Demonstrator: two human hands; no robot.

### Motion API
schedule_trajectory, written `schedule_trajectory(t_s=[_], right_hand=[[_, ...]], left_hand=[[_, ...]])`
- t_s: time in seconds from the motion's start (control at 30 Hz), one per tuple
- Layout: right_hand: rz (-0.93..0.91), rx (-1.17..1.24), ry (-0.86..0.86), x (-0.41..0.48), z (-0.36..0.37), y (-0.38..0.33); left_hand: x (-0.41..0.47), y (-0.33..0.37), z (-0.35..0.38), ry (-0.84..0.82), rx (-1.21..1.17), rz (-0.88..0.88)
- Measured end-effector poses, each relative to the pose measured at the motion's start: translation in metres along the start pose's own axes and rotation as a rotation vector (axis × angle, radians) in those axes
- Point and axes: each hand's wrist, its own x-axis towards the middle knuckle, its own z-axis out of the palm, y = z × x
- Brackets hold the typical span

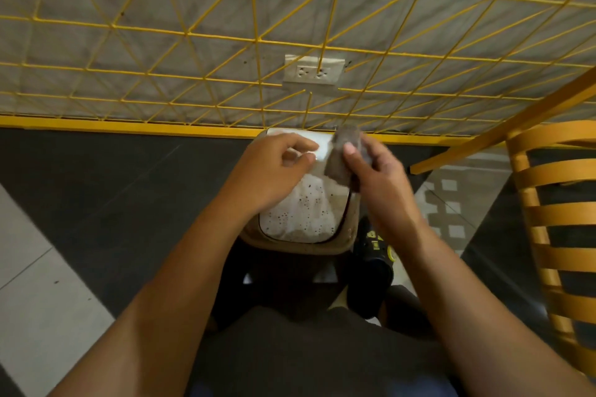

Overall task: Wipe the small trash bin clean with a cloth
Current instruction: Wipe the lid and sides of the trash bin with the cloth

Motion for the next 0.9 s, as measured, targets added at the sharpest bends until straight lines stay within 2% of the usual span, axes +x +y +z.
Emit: schedule_trajectory(t_s=[0.1,0.23,0.57,0.77,0.9], right_hand=[[-0.149,-0.493,0.184,0.018,-0.026,0.001],[-0.118,-0.720,0.115,0.038,-0.040,0.009],[-0.124,-0.847,0.000,0.052,-0.041,0.017],[-0.236,-0.939,-0.063,0.024,-0.060,0.026],[-0.279,-0.981,-0.043,0.025,-0.060,0.022]], left_hand=[[0.013,-0.010,-0.001,0.063,0.360,0.086],[0.020,-0.031,0.000,-0.043,0.640,0.001],[0.021,-0.045,0.008,0.033,0.623,-0.018],[0.021,-0.045,0.009,0.029,0.567,-0.020],[0.021,-0.043,0.008,0.014,0.537,-0.012]])
